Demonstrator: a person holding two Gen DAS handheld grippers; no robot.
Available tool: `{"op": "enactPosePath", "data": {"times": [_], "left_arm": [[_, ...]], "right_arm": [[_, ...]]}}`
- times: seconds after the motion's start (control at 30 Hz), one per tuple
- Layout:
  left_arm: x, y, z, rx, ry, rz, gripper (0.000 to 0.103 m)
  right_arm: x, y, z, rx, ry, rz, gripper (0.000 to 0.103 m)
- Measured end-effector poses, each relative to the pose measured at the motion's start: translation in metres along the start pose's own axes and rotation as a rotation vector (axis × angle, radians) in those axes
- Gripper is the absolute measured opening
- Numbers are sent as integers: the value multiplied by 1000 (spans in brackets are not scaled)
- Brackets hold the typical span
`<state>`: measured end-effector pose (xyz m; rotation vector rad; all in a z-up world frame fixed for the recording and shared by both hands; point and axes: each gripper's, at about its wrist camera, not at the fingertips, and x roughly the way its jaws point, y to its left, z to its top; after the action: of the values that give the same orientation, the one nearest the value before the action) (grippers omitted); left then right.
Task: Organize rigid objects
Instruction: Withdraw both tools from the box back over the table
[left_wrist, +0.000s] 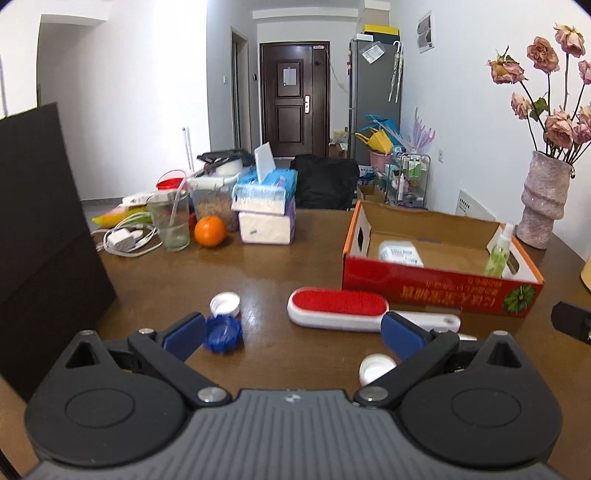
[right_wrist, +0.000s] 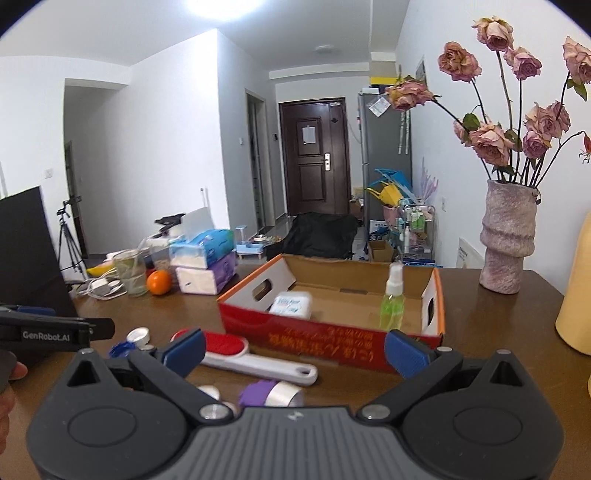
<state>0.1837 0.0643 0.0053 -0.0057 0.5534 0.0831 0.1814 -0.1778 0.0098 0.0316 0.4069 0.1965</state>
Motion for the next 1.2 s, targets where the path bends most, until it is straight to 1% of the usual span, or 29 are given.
{"op": "enactPosePath", "data": {"times": [0.13,0.23,0.4,0.5,0.63,0.97,1.2], "left_arm": [[-9,7,-17,-11,28,16,103],[-16,12,-29,-32,38,18,103],[-33,17,-45,-41,16,45,103],[-40,21,-53,-68,12,25,103],[-41,18,-58,-34,5,49,103],[-24,26,-63,-46,38,46,103],[-9,40,-67,-65,68,61,103]], "right_arm": [[-12,12,-16,-18,5,5,103],[-22,18,-27,-7,-3,4,103],[-35,24,-41,-5,-11,-11,103],[-38,25,-50,-3,-1,-12,103],[-37,29,-58,-27,27,-3,103],[-14,38,-65,-46,66,-7,103],[15,50,-70,-70,112,-4,103]]}}
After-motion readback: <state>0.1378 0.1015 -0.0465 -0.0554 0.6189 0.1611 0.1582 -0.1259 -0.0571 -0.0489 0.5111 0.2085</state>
